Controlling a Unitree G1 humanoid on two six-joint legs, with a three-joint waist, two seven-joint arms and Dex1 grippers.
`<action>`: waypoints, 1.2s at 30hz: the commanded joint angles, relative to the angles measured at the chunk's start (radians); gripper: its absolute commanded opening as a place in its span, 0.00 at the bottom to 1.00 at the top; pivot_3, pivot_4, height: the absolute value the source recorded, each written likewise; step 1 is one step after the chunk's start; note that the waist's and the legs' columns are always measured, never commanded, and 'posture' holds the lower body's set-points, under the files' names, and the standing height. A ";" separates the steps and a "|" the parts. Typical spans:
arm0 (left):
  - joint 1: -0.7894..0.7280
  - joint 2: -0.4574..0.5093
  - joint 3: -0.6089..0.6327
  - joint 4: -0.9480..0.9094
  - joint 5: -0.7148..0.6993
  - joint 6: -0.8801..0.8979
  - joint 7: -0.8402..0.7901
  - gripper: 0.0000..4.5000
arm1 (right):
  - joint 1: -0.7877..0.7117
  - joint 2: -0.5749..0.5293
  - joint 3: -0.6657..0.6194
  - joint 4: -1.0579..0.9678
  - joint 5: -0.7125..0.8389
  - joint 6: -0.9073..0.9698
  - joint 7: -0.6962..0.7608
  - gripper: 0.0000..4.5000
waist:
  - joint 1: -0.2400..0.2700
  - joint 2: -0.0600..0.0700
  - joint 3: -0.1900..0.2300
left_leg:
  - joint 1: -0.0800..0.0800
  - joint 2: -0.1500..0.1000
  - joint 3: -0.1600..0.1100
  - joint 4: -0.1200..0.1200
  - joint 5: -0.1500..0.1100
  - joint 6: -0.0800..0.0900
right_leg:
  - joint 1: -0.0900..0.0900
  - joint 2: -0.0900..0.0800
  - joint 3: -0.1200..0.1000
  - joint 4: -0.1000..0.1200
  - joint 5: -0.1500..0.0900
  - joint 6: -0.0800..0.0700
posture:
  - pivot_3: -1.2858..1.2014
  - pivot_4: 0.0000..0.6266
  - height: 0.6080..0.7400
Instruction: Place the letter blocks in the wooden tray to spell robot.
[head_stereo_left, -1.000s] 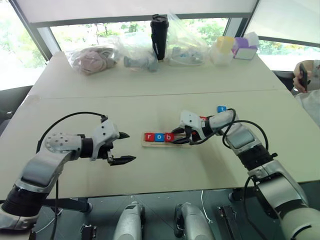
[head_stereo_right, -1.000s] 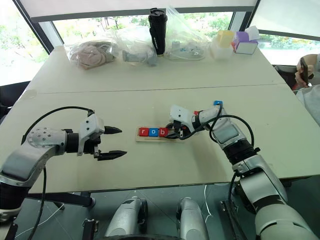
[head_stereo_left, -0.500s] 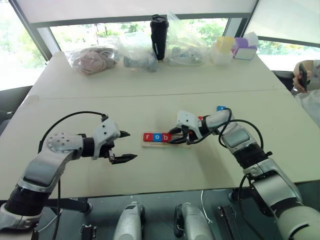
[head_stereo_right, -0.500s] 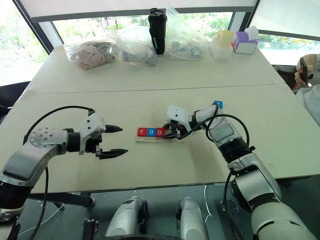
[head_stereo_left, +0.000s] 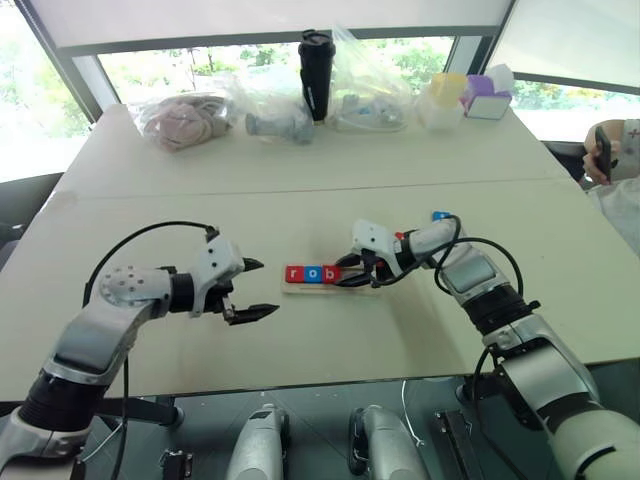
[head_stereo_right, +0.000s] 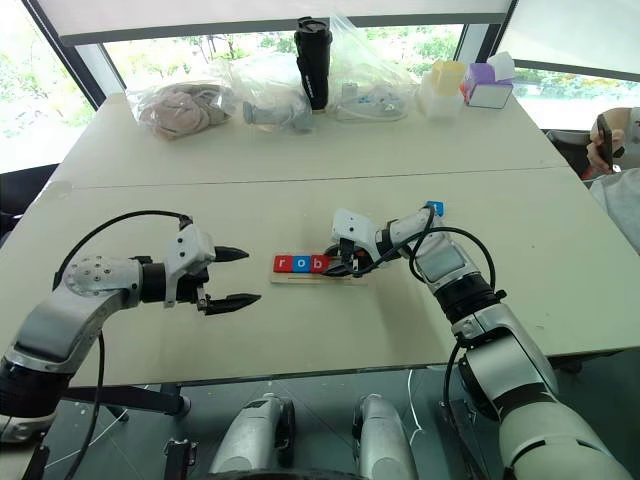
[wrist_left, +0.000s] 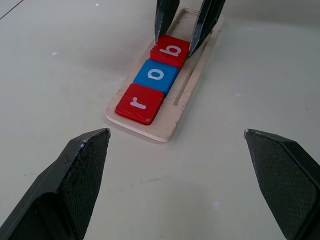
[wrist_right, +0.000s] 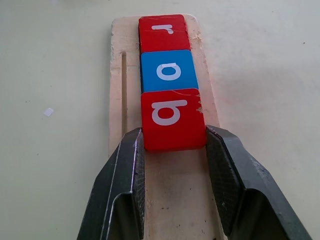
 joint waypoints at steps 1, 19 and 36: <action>-0.013 0.002 0.001 -0.010 0.009 -0.023 0.002 1.00 | -0.006 0.002 -0.003 0.007 -0.015 -0.002 -0.001 0.26 | 0.000 0.000 0.000 | 0.000 0.000 0.000 0.000 0.000 0.000 | 0.000 0.000 0.000 0.000 0.000 0.000 | 0.52 0.24 1.00; -0.017 -0.004 0.003 0.009 0.022 -0.036 0.001 1.00 | -0.079 0.027 -0.152 -0.122 0.097 0.087 -0.064 0.98 | 0.001 0.000 0.000 | 0.000 0.000 0.000 0.000 0.000 0.000 | 0.000 0.000 0.000 0.000 0.000 0.000 | 0.52 0.24 1.00; -0.047 -0.011 0.051 -0.048 -0.110 0.085 0.010 1.00 | 0.247 0.153 -0.674 -0.663 0.358 0.690 -0.804 0.98 | 0.003 0.000 0.000 | -0.001 0.000 -0.001 -0.001 0.000 -0.001 | 0.000 0.000 0.000 0.000 0.000 0.000 | 0.52 0.24 1.00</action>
